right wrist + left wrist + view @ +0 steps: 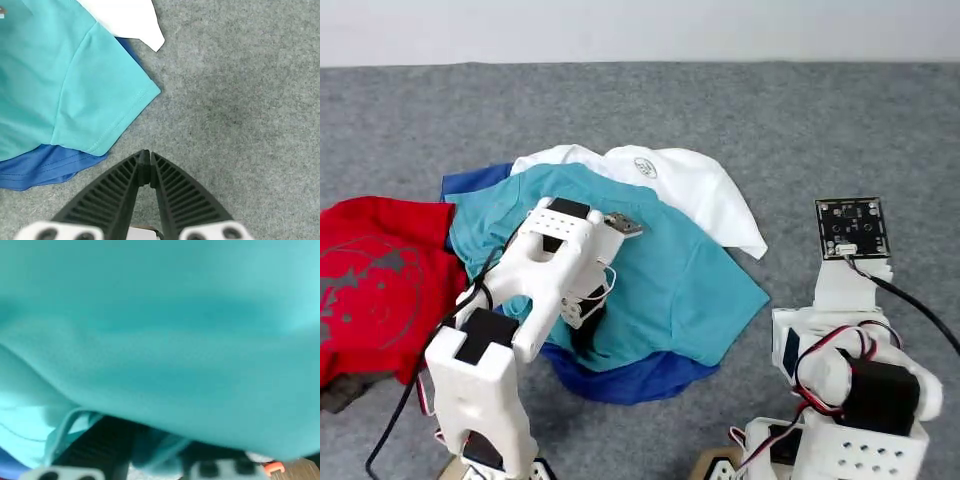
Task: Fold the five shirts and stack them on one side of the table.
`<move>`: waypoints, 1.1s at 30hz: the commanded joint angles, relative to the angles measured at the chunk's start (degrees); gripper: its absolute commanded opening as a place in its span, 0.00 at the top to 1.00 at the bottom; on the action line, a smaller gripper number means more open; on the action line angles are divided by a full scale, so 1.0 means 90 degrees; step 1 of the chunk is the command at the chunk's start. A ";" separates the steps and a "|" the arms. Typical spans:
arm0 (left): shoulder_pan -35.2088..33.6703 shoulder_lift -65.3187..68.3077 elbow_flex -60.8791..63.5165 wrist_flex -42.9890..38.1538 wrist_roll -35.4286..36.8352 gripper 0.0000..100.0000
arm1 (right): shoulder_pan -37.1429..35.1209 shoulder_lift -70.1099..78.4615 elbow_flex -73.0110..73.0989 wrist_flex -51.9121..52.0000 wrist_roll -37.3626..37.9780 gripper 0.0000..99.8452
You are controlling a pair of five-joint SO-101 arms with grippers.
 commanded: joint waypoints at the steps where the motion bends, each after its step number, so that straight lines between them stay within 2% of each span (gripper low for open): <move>1: -0.0361 -0.0488 0.0054 -0.0264 0.0049 1.00 | 0.0034 -0.0034 -0.0361 0.0093 0.0059 0.99; 12: -0.3038 -0.4777 0.0034 -0.0293 0.0176 1.00 | 0.0034 -0.0034 -0.0361 0.0083 0.0059 0.99; 17: -0.4181 -0.6105 -0.0493 -0.0293 0.0186 1.00 | 0.0005 -0.0034 -0.0342 0.0073 0.0049 0.99; 22: -0.5451 -0.6359 -0.1314 -0.0371 0.0156 1.00 | 0.0005 0.0005 -0.0342 0.0044 0.0059 0.99; 28: -0.7404 -0.6359 -0.1597 -0.1797 0.0186 1.00 | 0.0005 0.0005 -0.0342 0.0034 0.0068 0.99; 33: -0.8488 -0.6359 -0.1597 -0.2813 0.0186 1.00 | 0.0005 0.0005 -0.0342 0.0044 0.0068 0.99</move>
